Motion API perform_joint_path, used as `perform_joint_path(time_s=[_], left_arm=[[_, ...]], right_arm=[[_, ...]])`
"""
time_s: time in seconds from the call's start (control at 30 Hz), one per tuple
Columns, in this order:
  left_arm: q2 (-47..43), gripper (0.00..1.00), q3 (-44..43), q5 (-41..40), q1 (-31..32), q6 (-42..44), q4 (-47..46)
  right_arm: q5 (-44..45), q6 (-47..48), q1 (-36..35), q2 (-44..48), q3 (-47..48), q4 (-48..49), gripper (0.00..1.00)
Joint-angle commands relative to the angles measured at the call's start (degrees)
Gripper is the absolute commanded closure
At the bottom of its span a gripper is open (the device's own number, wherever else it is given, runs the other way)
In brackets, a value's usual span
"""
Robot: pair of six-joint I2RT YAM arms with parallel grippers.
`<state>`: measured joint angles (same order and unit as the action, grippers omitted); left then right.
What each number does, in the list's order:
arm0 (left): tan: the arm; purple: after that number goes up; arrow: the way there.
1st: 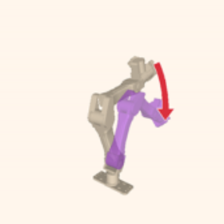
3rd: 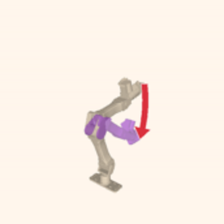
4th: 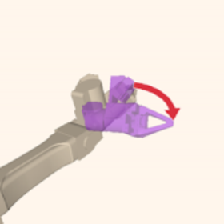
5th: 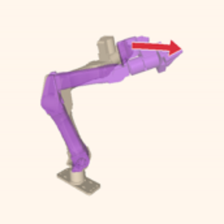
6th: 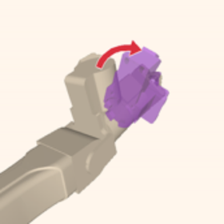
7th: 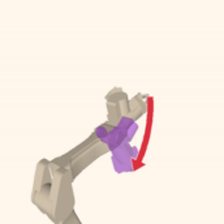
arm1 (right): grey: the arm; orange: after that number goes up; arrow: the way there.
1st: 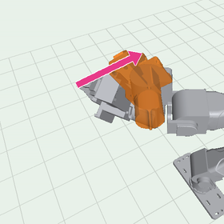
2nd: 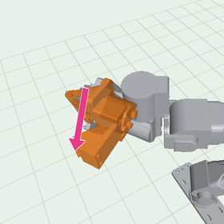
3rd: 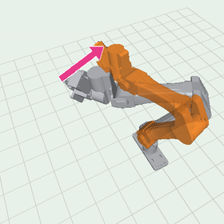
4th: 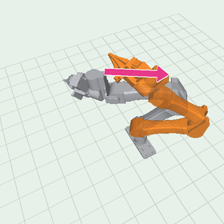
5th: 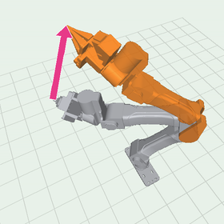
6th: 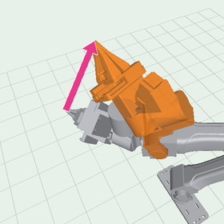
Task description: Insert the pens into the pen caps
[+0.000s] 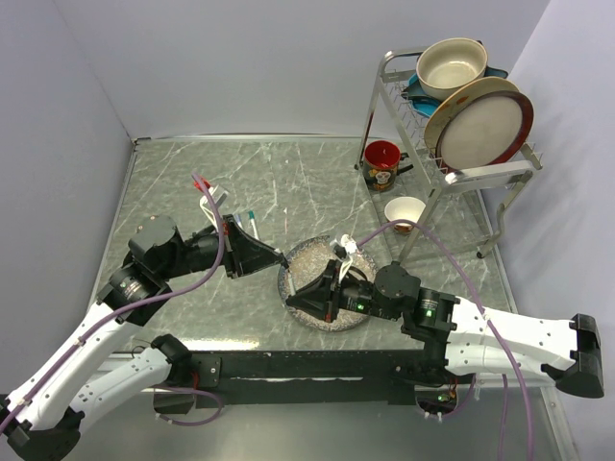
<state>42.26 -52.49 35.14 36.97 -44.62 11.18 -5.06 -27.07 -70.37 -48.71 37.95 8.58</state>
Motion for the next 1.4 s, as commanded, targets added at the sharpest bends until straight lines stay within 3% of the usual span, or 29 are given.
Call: perform_joint_path(time_s=[0.0, 0.57, 1.0, 1.37], left_arm=[[0.1, 0.99, -1.8, 0.9, 0.2, 0.7, -1.0], [0.5, 0.99, -0.6, 5.4, 0.3, 0.9, -0.5], [3.3, 0.99, -2.5, 6.1, 0.5, 10.7, 12.5], [4.8, 0.99, 3.4, 12.0, 1.4, 9.3, 5.1]], right_arm=[[1.3, 1.1, -0.7, 0.1, 2.9, 2.8, 1.00], [2.5, 1.9, -1.0, -0.1, 3.5, 2.6, 1.00], [5.0, 5.3, -0.9, 0.3, 8.2, -4.1, 1.00], [10.6, 10.1, -0.9, -2.2, 13.9, -6.7, 1.00]])
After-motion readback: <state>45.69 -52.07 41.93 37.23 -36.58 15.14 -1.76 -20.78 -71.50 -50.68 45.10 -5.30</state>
